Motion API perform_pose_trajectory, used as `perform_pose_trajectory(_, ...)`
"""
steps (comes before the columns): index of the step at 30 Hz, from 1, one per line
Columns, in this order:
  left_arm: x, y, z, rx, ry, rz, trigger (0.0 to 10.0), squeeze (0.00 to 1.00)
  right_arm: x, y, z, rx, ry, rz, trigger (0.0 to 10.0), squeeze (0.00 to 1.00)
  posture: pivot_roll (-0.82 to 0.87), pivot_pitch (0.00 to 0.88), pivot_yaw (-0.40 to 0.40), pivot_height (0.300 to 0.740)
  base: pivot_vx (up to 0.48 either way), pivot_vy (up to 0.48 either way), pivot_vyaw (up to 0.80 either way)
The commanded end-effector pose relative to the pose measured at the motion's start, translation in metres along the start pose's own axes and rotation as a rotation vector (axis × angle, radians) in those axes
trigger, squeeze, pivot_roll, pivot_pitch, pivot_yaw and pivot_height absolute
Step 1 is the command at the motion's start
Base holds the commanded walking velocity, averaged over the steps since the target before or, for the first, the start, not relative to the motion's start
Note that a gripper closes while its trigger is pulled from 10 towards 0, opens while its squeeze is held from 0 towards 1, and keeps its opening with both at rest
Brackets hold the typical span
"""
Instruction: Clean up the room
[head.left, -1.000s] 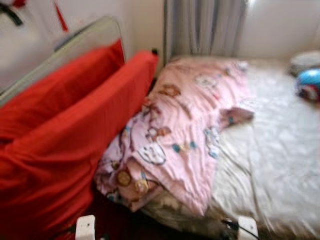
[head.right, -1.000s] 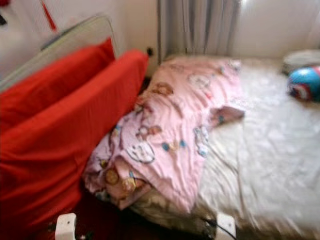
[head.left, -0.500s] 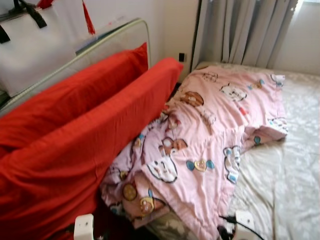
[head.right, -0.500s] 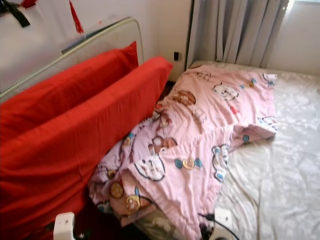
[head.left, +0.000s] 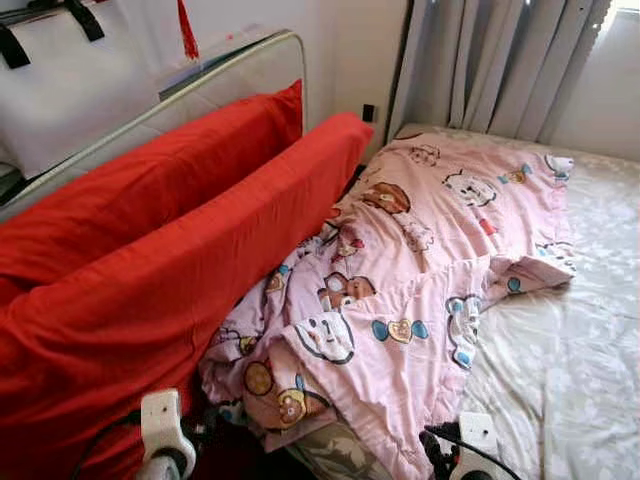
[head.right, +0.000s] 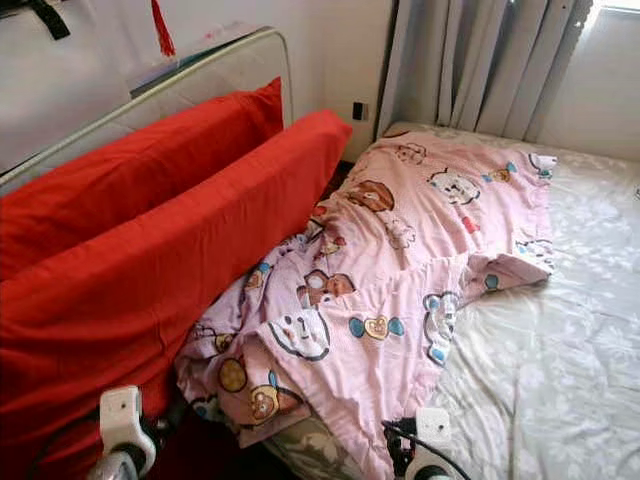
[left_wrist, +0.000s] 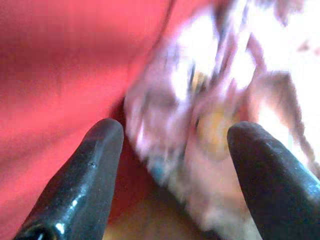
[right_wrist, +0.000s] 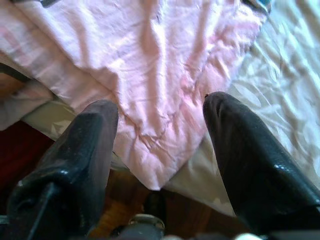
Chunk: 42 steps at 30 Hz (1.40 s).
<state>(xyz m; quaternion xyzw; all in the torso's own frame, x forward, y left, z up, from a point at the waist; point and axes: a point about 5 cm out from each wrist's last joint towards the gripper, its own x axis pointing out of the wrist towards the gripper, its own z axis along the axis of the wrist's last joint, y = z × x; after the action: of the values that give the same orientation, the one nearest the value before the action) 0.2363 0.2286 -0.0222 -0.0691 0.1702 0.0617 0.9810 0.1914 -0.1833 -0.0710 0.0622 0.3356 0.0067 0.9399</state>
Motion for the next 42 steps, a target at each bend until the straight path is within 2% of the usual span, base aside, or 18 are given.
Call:
perform_pose_trajectory(1, 0.001, -0.005, 0.01, 0.013, -0.074, -0.02, 10.0, 0.0, 0.0, 0.001, 0.0, 0.007, -0.014, 0.002, 10.0, 0.0, -0.02, 0.011, 0.002, 0.74, 0.0, 0.0, 0.0)
perform_pose_trajectory(2, 0.0, -0.011, 0.016, 0.021, -0.123, -0.036, 10.0, 0.0, -0.001, 0.001, 0.0, 0.002, -0.019, 0.003, 10.0, 0.0, -0.02, 0.006, 0.003, 0.74, 0.0, 0.0, 0.0)
perform_pose_trajectory(5, -0.005, -0.021, 0.026, 0.023, -0.188, -0.051, 10.0, 0.0, -0.001, 0.001, 0.0, 0.002, -0.022, 0.005, 10.0, 0.0, -0.02, 0.0, 0.002, 0.74, 0.0, 0.0, 0.0)
perform_pose_trajectory(10, -0.009, -0.028, 0.031, 0.023, -0.222, -0.065, 10.0, 0.0, -0.002, 0.001, -0.001, -0.007, -0.024, 0.016, 10.0, 0.0, -0.02, 0.0, 0.004, 0.74, 0.0, 0.0, 0.0)
perform_pose_trajectory(21, -0.019, -0.032, 0.03, 0.024, -0.203, -0.066, 10.0, 0.0, -0.003, 0.001, -0.002, -0.018, -0.02, 0.017, 10.0, 0.0, -0.02, 0.0, 0.006, 0.74, 0.0, 0.0, 0.61)
perform_pose_trajectory(23, -0.02, -0.03, 0.029, 0.027, -0.192, -0.059, 10.0, 0.0, -0.002, 0.001, -0.003, 0.012, -0.021, 0.016, 10.0, 0.0, -0.01, 0.005, 0.003, 0.74, 0.0, 0.0, 0.0)
perform_pose_trajectory(34, -0.02, -0.029, 0.031, 0.025, -0.175, -0.051, 10.0, 0.0, -0.002, 0.0, 0.001, 0.022, -0.037, 0.005, 10.0, 0.0, -0.01, 0.031, -0.002, 0.74, 0.0, 0.0, 0.0)
perform_pose_trajectory(39, -0.019, -0.029, 0.034, 0.026, -0.186, -0.056, 10.0, 0.0, -0.002, -0.003, 0.002, -0.009, -0.042, -0.035, 10.0, 0.0, -0.01, 0.037, -0.002, 0.74, 0.0, 0.0, 0.0)
perform_pose_trajectory(42, -0.018, -0.03, 0.035, 0.025, -0.192, -0.058, 10.0, 0.0, -0.001, -0.002, 0.005, -0.052, -0.063, -0.029, 10.0, 0.0, -0.01, 0.039, -0.003, 0.725, 0.0, 0.0, 0.0)
